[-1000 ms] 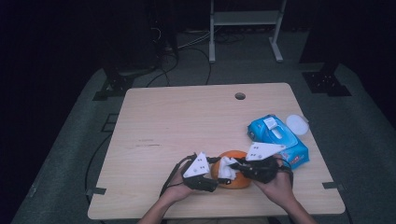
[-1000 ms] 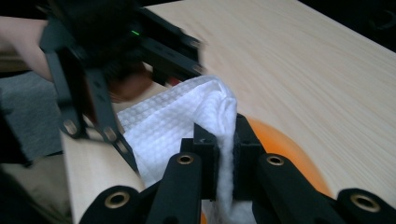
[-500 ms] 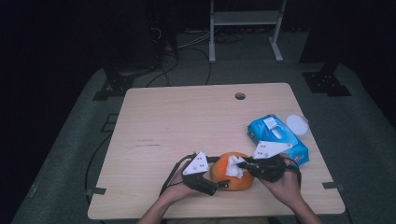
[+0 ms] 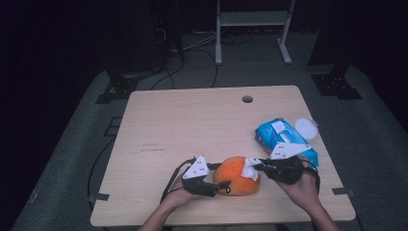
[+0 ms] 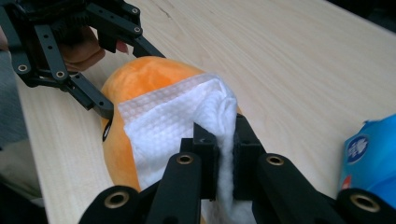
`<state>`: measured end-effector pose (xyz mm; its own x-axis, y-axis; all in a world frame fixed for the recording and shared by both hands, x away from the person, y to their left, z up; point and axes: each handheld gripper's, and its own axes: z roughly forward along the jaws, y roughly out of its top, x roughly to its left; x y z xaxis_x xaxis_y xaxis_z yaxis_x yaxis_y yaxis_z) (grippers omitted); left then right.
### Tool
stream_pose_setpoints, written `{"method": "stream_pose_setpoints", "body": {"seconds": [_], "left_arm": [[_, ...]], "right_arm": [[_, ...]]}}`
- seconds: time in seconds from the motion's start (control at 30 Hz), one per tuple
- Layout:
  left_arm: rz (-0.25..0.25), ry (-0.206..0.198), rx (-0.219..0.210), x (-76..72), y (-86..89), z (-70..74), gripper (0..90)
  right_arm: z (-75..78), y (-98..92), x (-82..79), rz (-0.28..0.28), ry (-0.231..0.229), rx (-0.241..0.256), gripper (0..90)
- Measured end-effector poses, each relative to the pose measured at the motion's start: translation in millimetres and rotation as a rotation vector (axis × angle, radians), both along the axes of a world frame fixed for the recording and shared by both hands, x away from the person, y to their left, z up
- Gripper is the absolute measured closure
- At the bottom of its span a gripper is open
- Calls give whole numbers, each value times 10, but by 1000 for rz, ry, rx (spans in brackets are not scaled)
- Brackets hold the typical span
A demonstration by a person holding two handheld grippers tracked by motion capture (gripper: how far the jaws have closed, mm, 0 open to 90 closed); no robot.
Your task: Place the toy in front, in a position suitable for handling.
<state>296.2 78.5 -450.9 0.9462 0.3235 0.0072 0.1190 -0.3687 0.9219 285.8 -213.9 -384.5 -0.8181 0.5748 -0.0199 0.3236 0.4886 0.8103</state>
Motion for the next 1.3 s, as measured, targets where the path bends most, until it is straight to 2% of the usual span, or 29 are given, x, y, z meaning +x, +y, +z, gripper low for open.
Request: {"method": "stream_pose_setpoints", "body": {"seconds": [0.03, 0.07, 0.1, 0.13, 0.2, 0.27, 0.3, 0.37, 0.4, 0.5, 0.53, 0.63, 0.7, 0.77, 0.8, 0.83, 0.87, 0.9, 0.97, 1.07, 1.13, 1.23, 1.3], "left_arm": [[0, 0, 0, 0, 0, 0, 311], [-5, 14, -7, -1, -35, 21, 264], [-5, 14, -7, -1, -35, 21, 256], [-6, 4, -9, -3, -60, 30, 257], [-12, -24, -2, -20, -104, 33, 281], [-4, -47, 31, -34, -112, 47, 320], [-4, -47, 31, -34, -112, 47, 337], [4, -40, 38, -32, -81, 48, 349], [15, -16, 29, -20, -43, 23, 354], [19, 5, 19, 4, 5, -2, 356], [14, 27, 8, 24, 37, -19, 355], [2, 24, 8, 20, 27, -11, 324], [-20, 24, 9, 35, 3, 47, 219], [-23, 10, -4, 40, 1, 64, 189], [-26, 7, -18, 57, -14, 82, 178], [-26, 7, -18, 57, -14, 82, 179], [-25, -12, 1, 54, -35, 62, 212], [-15, -14, 10, 56, -29, 51, 262], [3, 13, 7, 79, 11, 40, 331], [23, 33, 7, 94, 44, 29, 356], [36, 53, 3, 113, 84, 12, 358], [57, 78, -5, 132, 111, -7, 356], [58, 73, -5, 116, 90, -8, 353]], "right_arm": [[-12, -5, -3, -1, 8, 10, 828], [-18, 14, -12, 2, 0, -2, 828], [-18, 14, -12, 2, 0, -2, 828], [-6, 87, -42, 9, -22, -1, 827], [11, 175, -71, 27, -34, 4, 827], [22, 295, -103, 65, -48, 1, 827], [22, 295, -103, 65, -48, 1, 827], [35, 374, -123, 73, -77, -49, 827], [40, 332, -92, 68, -63, -35, 828], [-6, 156, -31, 25, -30, -10, 828], [-24, 95, -17, 16, -17, 0, 828], [-35, 20, -21, 9, -9, 13, 828], [-44, 49, -36, 20, -14, 0, 828], [-50, 72, -42, 24, -14, -3, 828], [-41, 126, -54, 45, -19, 5, 828], [-30, 163, -64, 56, -31, 9, 827], [-18, 206, -82, 61, -41, 4, 827], [-10, 251, -101, 64, -55, -11, 827], [1, 290, -116, 55, -84, -41, 827], [19, 241, -83, 38, -81, -28, 827], [21, 124, -57, 3, -76, -1, 828], [-10, 70, -70, -21, -73, -12, 828], [-30, 69, -65, -14, -54, 16, 827]]}}
